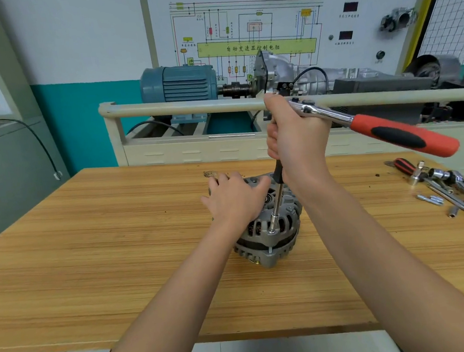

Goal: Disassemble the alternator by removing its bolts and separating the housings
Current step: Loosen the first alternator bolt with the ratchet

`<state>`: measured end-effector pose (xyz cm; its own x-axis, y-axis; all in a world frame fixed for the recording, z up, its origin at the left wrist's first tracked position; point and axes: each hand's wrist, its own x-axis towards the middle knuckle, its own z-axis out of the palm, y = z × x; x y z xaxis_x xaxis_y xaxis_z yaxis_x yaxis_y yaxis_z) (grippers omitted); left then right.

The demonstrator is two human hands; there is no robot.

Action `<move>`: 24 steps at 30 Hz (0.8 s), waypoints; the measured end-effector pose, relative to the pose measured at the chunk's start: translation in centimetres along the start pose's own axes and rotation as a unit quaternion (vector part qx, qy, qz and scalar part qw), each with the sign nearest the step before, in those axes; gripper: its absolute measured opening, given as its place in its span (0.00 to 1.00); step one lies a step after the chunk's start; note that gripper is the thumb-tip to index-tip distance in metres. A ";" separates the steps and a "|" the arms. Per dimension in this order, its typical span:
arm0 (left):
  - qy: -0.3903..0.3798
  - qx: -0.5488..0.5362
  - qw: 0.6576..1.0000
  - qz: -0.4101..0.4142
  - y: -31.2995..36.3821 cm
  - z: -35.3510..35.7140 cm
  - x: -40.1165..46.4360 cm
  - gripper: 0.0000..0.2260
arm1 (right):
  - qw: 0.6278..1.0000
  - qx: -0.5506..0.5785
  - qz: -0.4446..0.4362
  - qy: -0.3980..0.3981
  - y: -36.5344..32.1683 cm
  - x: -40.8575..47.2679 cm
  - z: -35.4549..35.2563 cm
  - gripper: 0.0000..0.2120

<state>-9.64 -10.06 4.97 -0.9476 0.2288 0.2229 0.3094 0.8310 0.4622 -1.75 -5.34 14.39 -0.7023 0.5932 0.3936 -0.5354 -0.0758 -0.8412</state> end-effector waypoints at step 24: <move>0.010 -0.039 0.999 0.001 0.0 0.0 0.3 0.30 | 0.983 0.026 0.014 -0.182 1.3 1.3 -1.1 0.22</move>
<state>-9.90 -10.05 5.03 -0.9453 0.2192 0.2415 0.3174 0.7885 0.5268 -2.82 -3.82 13.38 -0.8337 0.2655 0.4842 -0.5295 -0.1350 -0.8375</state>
